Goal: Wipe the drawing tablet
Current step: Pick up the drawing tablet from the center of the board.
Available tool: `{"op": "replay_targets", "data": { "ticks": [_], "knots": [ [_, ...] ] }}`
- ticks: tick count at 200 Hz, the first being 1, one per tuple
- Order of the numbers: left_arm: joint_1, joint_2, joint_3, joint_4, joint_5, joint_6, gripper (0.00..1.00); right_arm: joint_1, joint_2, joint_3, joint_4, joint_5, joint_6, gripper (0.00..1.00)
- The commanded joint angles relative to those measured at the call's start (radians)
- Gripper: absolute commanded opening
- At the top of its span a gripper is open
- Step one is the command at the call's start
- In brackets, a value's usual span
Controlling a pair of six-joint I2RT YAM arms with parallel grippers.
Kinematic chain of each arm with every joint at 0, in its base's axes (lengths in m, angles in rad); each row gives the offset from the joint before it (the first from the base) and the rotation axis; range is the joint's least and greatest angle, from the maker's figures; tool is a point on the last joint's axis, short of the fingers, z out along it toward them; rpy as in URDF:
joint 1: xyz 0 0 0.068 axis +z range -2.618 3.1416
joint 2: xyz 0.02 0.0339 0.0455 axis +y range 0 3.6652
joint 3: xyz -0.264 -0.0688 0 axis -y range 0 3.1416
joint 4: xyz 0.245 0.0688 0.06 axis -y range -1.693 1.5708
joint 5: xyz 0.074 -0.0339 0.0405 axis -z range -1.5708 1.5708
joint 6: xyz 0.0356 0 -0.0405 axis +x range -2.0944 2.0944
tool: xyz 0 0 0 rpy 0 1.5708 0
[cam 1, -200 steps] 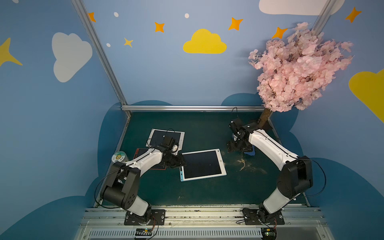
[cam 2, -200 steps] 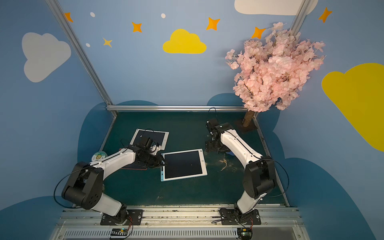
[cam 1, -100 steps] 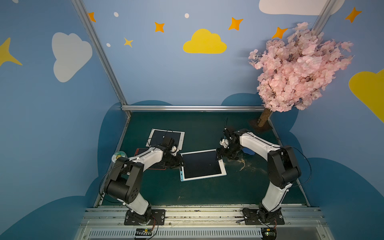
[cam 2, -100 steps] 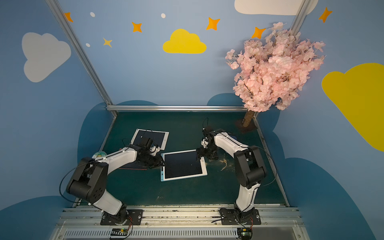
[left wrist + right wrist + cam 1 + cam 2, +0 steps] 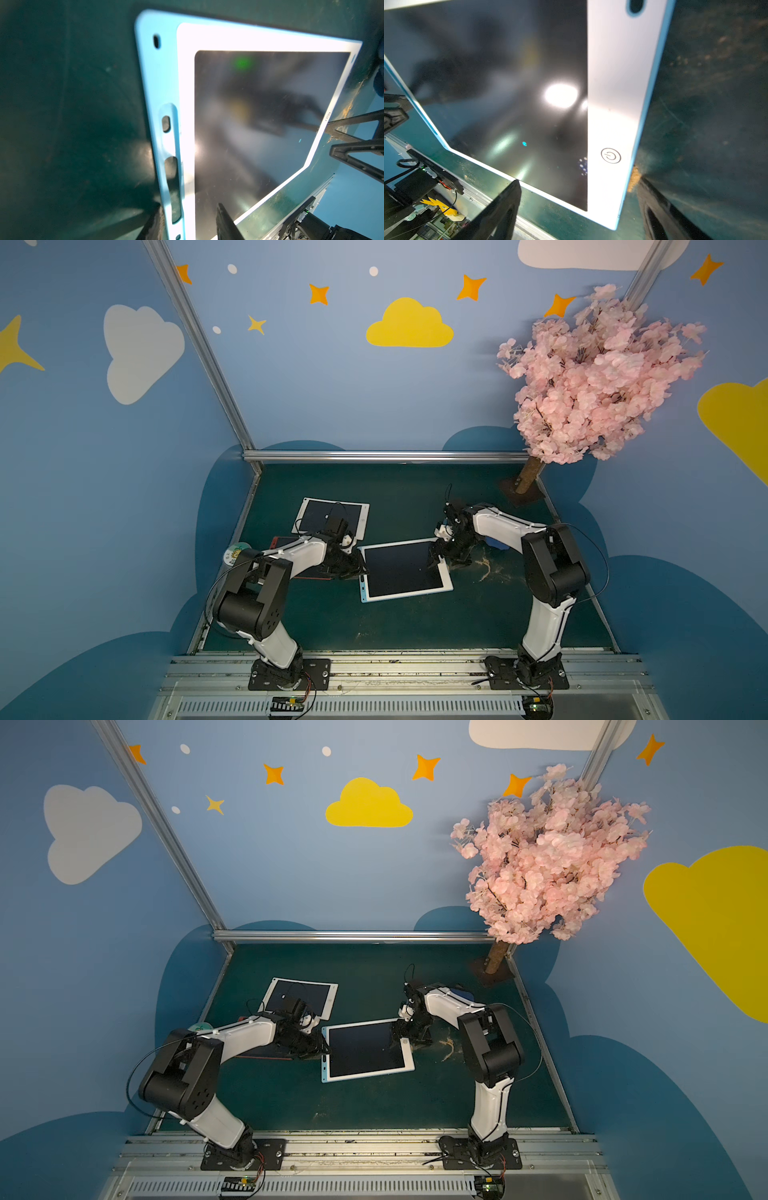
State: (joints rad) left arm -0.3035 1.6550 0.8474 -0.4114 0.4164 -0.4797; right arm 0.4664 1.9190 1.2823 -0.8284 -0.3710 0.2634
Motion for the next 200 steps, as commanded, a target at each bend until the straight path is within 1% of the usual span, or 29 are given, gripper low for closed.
{"op": "replay_targets", "data": {
  "ticks": [1, 25, 42, 61, 97, 109, 160, 200],
  "knots": [
    [-0.004, 0.022, -0.039, 0.01, -0.021, 0.002, 0.42, 0.003, 0.04, -0.024, 0.018, -0.012, 0.004, 0.87],
    [-0.004, 0.017, -0.055, 0.019, -0.022, 0.0, 0.42, 0.003, 0.046, -0.036, 0.023, -0.023, 0.011, 0.87],
    [-0.003, 0.01, -0.06, 0.011, -0.04, 0.001, 0.42, 0.002, 0.033, -0.03, 0.011, 0.011, 0.011, 0.87],
    [-0.002, -0.013, -0.065, 0.008, -0.056, 0.001, 0.42, 0.003, 0.022, 0.001, -0.021, 0.072, 0.006, 0.87],
    [-0.002, -0.026, -0.049, -0.007, -0.055, 0.005, 0.42, 0.018, 0.014, 0.082, -0.09, 0.269, 0.023, 0.88],
    [-0.003, -0.035, -0.047, -0.008, -0.058, 0.005, 0.42, 0.023, 0.015, 0.098, -0.091, 0.301, 0.029, 0.88],
    [-0.001, -0.04, -0.034, -0.029, -0.067, 0.018, 0.42, 0.038, 0.072, 0.194, -0.1, 0.277, 0.037, 0.88],
    [-0.002, -0.034, -0.034, -0.029, -0.064, 0.021, 0.42, 0.045, 0.182, 0.18, -0.08, 0.253, 0.057, 0.89]
  ]
}}
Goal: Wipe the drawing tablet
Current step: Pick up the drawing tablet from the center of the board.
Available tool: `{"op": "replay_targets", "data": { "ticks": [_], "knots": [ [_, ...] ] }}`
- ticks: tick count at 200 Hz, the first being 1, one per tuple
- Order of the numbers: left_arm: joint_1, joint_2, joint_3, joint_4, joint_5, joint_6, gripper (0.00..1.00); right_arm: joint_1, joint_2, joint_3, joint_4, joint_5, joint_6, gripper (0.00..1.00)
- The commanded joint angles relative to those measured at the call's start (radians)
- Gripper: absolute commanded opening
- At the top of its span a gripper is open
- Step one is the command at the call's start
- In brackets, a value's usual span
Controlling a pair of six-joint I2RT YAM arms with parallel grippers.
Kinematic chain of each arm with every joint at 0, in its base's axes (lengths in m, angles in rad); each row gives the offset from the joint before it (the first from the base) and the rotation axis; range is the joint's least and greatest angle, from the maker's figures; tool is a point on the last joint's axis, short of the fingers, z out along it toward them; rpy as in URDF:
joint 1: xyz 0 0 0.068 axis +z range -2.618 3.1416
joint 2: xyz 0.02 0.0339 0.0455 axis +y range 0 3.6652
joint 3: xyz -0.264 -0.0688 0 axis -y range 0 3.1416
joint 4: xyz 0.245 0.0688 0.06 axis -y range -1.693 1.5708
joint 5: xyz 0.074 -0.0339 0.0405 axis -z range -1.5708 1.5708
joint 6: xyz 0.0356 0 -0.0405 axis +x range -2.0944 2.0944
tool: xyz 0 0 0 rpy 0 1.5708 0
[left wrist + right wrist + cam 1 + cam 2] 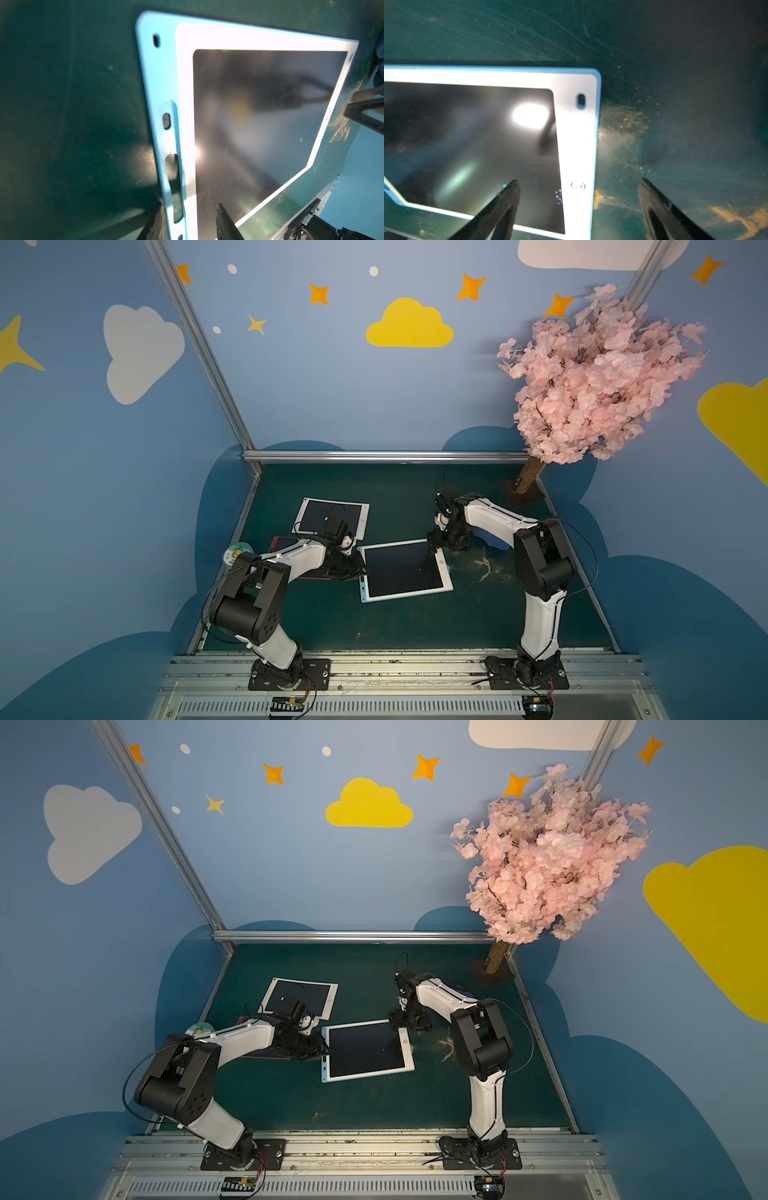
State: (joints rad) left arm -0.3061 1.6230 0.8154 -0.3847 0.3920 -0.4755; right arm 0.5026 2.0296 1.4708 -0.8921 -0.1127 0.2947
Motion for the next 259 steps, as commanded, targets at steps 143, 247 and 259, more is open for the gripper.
{"op": "replay_targets", "data": {
  "ticks": [143, 247, 259],
  "knots": [
    [0.001, 0.006, -0.005, -0.044, 0.013, 0.019, 0.42, -0.009, 0.034, -0.148, 0.186, -0.528, 0.089, 0.88],
    [0.001, 0.035, -0.024, 0.02, 0.047, -0.006, 0.41, -0.122, -0.066, -0.226, 0.447, -1.022, 0.207, 0.78],
    [0.0, 0.032, -0.024, 0.022, 0.047, -0.008, 0.41, -0.121, -0.079, -0.24, 0.502, -1.059, 0.249, 0.77]
  ]
}}
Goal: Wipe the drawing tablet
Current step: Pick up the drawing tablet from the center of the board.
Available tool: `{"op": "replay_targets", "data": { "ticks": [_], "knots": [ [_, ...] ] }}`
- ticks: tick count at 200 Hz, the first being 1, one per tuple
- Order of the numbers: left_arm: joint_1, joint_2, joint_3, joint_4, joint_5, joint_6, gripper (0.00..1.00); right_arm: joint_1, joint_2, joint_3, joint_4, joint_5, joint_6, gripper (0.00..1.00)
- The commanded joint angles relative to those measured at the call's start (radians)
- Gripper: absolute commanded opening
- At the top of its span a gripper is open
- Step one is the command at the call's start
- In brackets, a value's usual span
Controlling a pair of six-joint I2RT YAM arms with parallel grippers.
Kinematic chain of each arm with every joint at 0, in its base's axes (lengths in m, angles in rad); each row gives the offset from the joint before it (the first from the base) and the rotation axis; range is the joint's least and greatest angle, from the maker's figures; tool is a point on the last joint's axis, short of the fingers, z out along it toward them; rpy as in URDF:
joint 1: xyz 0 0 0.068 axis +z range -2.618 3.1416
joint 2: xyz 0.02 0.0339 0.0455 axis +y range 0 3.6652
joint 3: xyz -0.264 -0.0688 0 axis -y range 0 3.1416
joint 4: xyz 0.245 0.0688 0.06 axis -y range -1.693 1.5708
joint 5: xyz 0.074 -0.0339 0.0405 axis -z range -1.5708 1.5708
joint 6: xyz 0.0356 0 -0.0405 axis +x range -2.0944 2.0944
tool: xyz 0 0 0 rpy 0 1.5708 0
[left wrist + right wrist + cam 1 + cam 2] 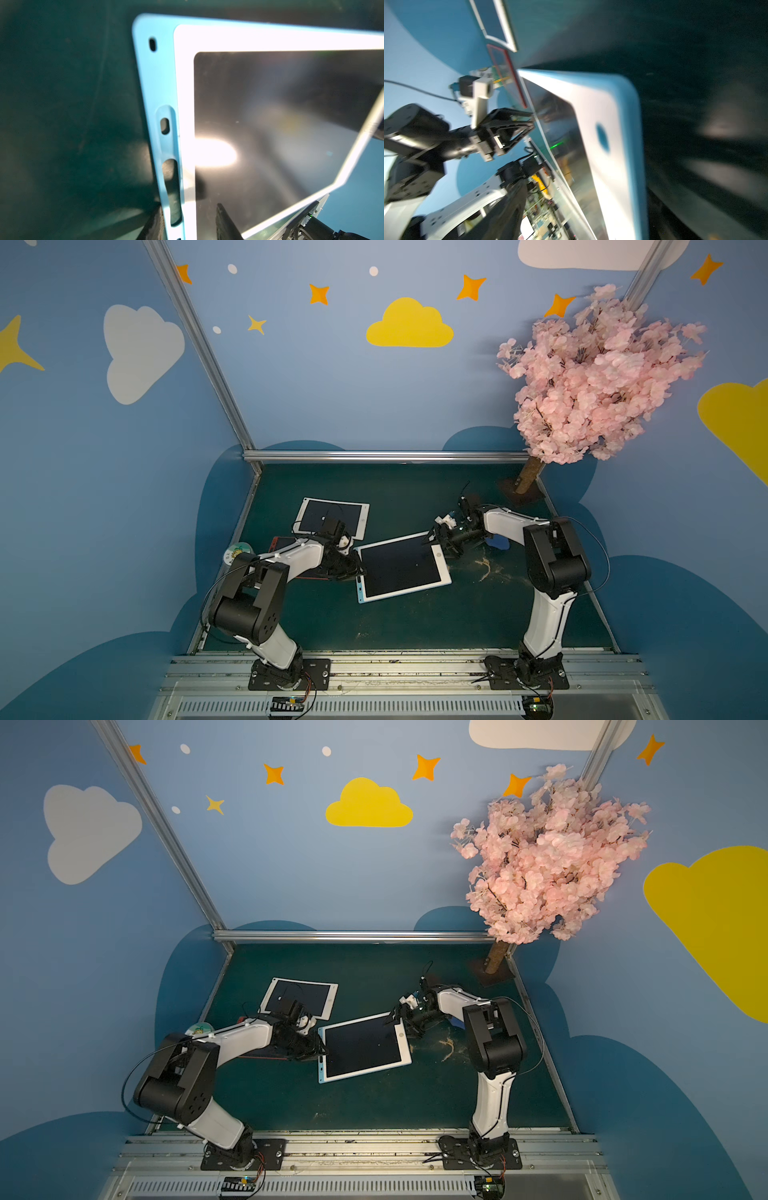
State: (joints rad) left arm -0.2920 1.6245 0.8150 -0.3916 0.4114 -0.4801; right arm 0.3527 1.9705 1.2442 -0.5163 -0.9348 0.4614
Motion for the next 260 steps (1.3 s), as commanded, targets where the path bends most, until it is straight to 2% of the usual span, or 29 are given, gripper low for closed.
{"op": "replay_targets", "data": {
  "ticks": [1, 17, 38, 87, 147, 189, 209, 223, 260],
  "knots": [
    [-0.014, 0.031, -0.024, 0.029, 0.027, -0.004, 0.41, 0.029, -0.021, -0.015, 0.134, -0.239, 0.085, 0.77],
    [-0.013, 0.031, -0.023, 0.028, 0.026, -0.004, 0.41, 0.033, -0.047, -0.024, 0.167, -0.259, 0.108, 0.77],
    [-0.013, 0.038, -0.016, 0.025, 0.027, 0.0, 0.41, 0.038, -0.076, -0.006, 0.103, -0.229, 0.067, 0.76],
    [-0.012, 0.031, -0.009, 0.014, 0.02, 0.004, 0.41, 0.016, -0.081, 0.028, -0.059, -0.096, -0.031, 0.6],
    [-0.007, 0.02, -0.008, 0.005, 0.015, 0.008, 0.41, -0.022, -0.124, 0.007, -0.1, -0.026, -0.054, 0.69],
    [-0.007, 0.017, -0.001, -0.005, 0.015, 0.016, 0.41, -0.046, -0.163, -0.012, -0.088, -0.029, -0.045, 0.67],
    [-0.007, 0.015, -0.004, -0.004, 0.016, 0.016, 0.41, -0.048, -0.175, -0.012, -0.082, -0.033, -0.04, 0.61],
    [-0.008, 0.016, -0.005, -0.004, 0.017, 0.017, 0.41, -0.049, -0.179, -0.011, -0.08, -0.039, -0.036, 0.49],
    [-0.007, 0.015, -0.005, -0.002, 0.02, 0.012, 0.41, -0.05, -0.18, -0.01, -0.076, -0.047, -0.035, 0.34]
  ]
}}
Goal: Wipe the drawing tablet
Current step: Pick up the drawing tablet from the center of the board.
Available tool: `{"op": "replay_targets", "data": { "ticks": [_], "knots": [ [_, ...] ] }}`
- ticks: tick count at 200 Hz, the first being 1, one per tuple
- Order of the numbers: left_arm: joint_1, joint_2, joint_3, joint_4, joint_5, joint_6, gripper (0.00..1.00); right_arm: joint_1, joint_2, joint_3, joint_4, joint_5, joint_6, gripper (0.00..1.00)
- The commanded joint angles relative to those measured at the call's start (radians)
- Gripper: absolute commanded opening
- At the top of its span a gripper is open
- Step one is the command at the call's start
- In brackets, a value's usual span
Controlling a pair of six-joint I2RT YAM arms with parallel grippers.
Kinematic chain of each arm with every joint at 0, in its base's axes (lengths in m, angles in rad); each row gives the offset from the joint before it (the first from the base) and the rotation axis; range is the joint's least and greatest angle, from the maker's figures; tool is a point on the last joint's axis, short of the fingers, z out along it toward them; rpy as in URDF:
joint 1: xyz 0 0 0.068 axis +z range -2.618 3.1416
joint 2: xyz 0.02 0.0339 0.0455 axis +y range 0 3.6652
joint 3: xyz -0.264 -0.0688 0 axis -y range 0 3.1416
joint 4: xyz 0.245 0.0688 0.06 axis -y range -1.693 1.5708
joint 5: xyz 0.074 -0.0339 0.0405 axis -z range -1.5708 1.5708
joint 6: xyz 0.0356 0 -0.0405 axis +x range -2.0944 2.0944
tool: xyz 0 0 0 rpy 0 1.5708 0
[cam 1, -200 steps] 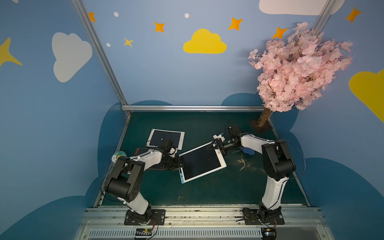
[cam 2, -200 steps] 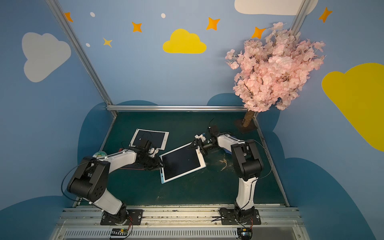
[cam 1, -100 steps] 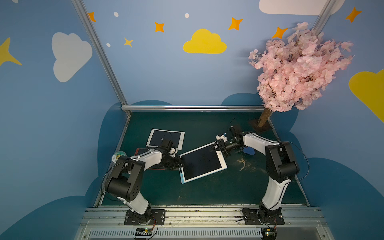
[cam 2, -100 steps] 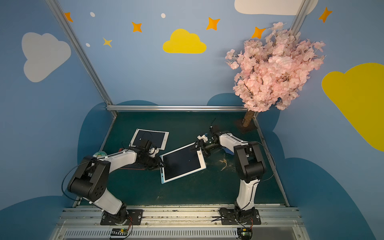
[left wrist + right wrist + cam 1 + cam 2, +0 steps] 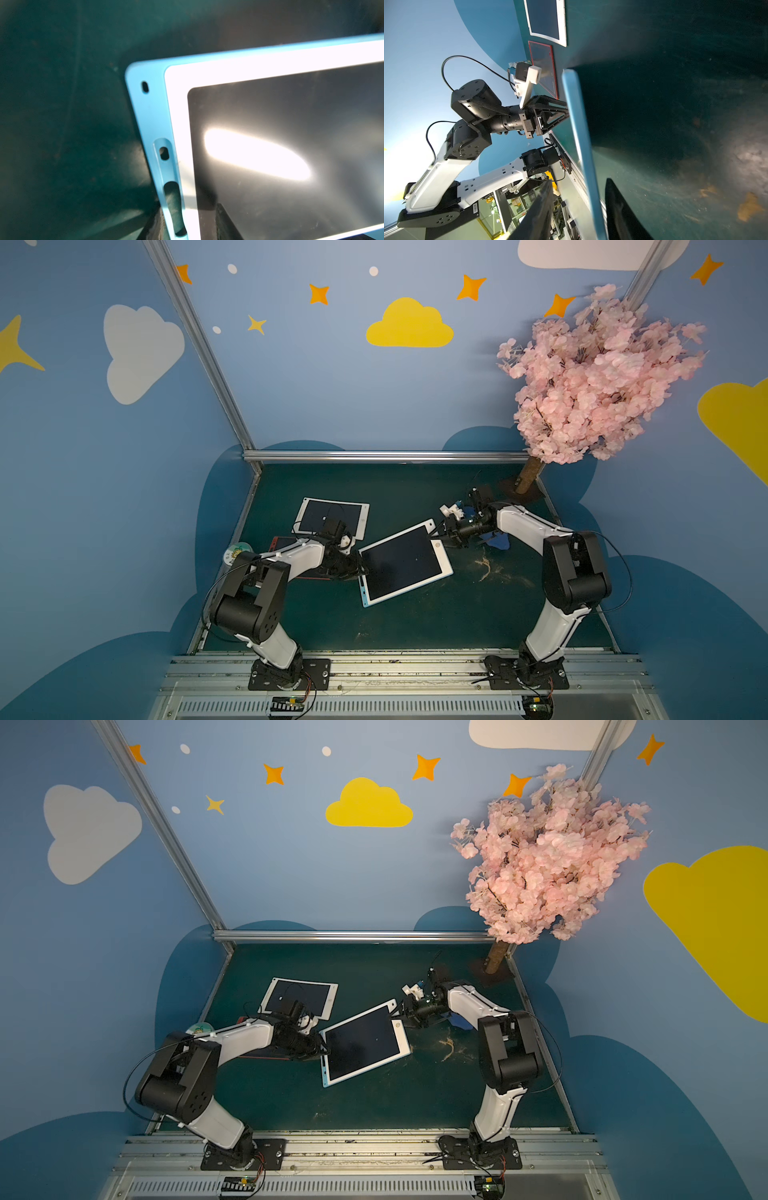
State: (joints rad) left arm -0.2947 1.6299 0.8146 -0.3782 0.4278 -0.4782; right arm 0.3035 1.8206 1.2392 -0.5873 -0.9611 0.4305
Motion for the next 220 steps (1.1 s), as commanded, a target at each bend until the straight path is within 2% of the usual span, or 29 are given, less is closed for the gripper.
{"op": "replay_targets", "data": {
  "ticks": [1, 24, 40, 65, 108, 199, 220],
  "knots": [
    [-0.004, 0.008, -0.005, -0.015, 0.003, 0.011, 0.41, -0.001, -0.03, -0.005, -0.005, -0.021, -0.004, 0.34],
    [-0.004, 0.003, -0.007, -0.017, 0.0, 0.012, 0.41, 0.0, -0.029, -0.009, -0.01, -0.02, -0.008, 0.26],
    [-0.004, 0.002, -0.008, -0.02, -0.003, 0.013, 0.41, 0.0, -0.032, -0.009, -0.014, -0.013, -0.009, 0.25],
    [-0.004, 0.002, -0.009, -0.02, -0.006, 0.014, 0.41, -0.003, -0.037, -0.008, -0.018, -0.01, -0.012, 0.4],
    [-0.004, 0.003, -0.009, -0.022, -0.008, 0.018, 0.41, -0.01, -0.043, -0.009, -0.022, -0.01, -0.013, 0.42],
    [-0.003, -0.011, -0.017, -0.025, -0.008, 0.018, 0.41, -0.043, -0.06, -0.035, -0.004, -0.019, 0.0, 0.35],
    [-0.003, -0.016, -0.015, -0.024, -0.005, 0.017, 0.41, -0.043, -0.058, -0.044, 0.012, -0.034, 0.012, 0.3]
  ]
}}
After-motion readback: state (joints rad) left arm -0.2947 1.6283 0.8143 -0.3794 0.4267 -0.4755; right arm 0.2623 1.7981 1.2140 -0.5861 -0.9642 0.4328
